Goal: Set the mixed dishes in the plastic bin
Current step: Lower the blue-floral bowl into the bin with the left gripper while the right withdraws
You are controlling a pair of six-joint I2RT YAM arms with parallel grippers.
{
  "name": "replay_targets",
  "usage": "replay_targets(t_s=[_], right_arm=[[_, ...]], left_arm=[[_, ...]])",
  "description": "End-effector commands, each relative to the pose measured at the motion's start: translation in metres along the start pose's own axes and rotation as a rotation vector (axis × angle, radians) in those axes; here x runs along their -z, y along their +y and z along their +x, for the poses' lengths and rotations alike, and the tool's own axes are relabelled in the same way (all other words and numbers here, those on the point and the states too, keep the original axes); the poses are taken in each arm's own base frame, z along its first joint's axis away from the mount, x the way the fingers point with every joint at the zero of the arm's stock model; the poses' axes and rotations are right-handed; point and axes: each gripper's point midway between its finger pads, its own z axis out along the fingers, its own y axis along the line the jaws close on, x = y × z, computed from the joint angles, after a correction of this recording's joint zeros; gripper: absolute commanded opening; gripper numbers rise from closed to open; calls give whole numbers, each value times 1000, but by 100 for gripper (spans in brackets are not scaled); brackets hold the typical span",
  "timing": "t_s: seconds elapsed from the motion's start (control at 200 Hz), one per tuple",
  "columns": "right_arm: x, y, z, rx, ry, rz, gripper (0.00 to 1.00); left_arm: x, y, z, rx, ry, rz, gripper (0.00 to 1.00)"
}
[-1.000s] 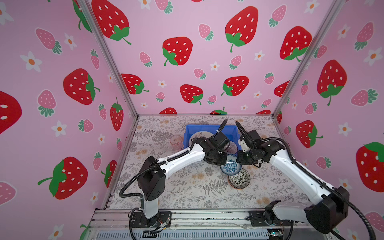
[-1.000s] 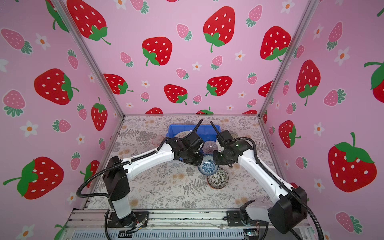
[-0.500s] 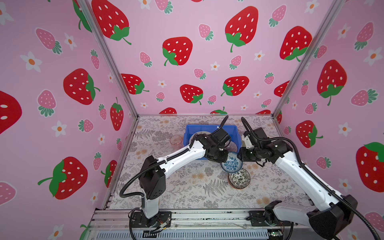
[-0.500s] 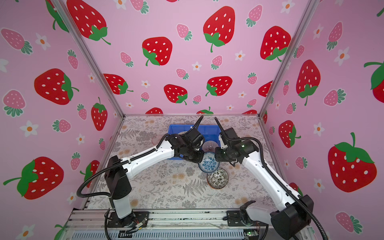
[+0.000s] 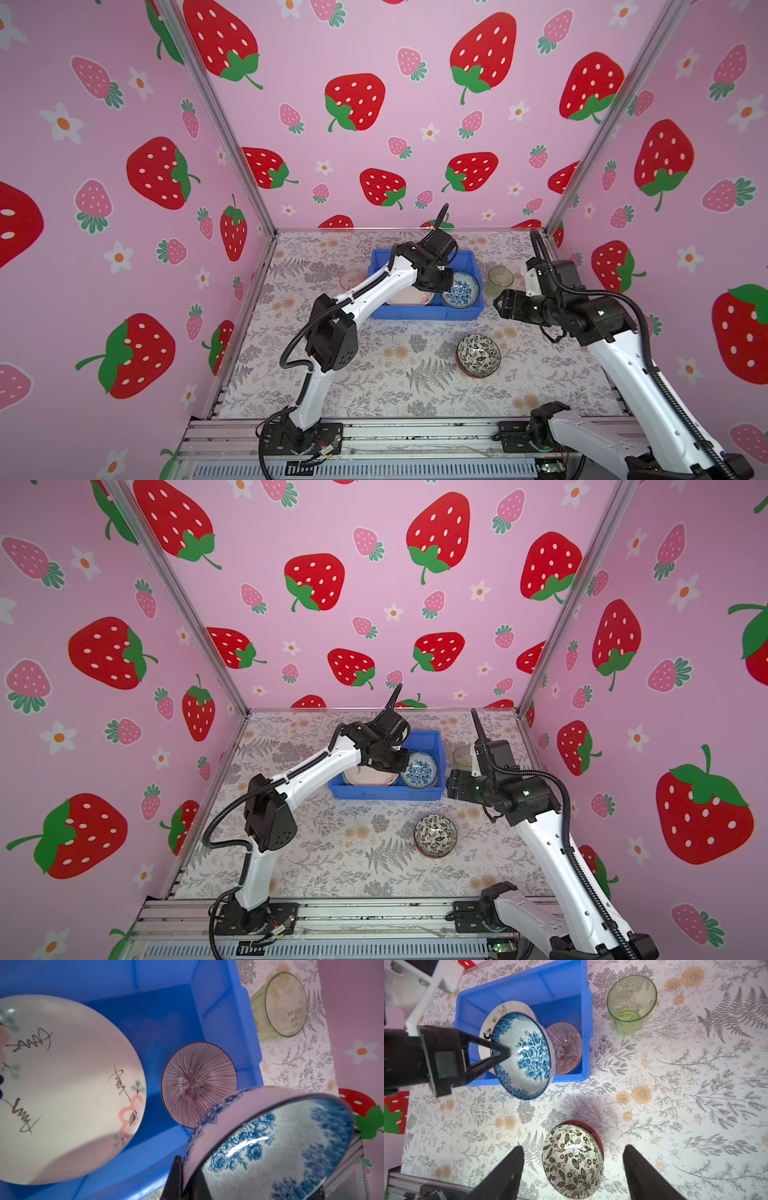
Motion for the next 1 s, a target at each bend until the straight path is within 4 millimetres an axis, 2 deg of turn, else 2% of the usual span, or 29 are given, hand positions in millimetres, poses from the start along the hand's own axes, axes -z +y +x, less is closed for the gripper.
replay_targets(t_s=[0.0,0.26,0.45,0.7,0.84,0.996], right_arm=[[1,-7,10,-10,27,20,85],[-7,-10,22,-11,50,12,96],[-13,-11,27,-3,65,6,97],[-20,-11,31,7,81,5,97],[-24,-13,34,5,90,6,97],[-26,-14,36,4,96,8,97]], left_arm=[[11,-4,-27,-10,-67,14,0],[-18,5,-30,11,-35,17,0],[-37,5,-30,21,-25,23,0],[-49,6,-32,34,-20,21,0],[-55,3,-27,36,9,46,0],[-59,2,-25,38,19,54,5]])
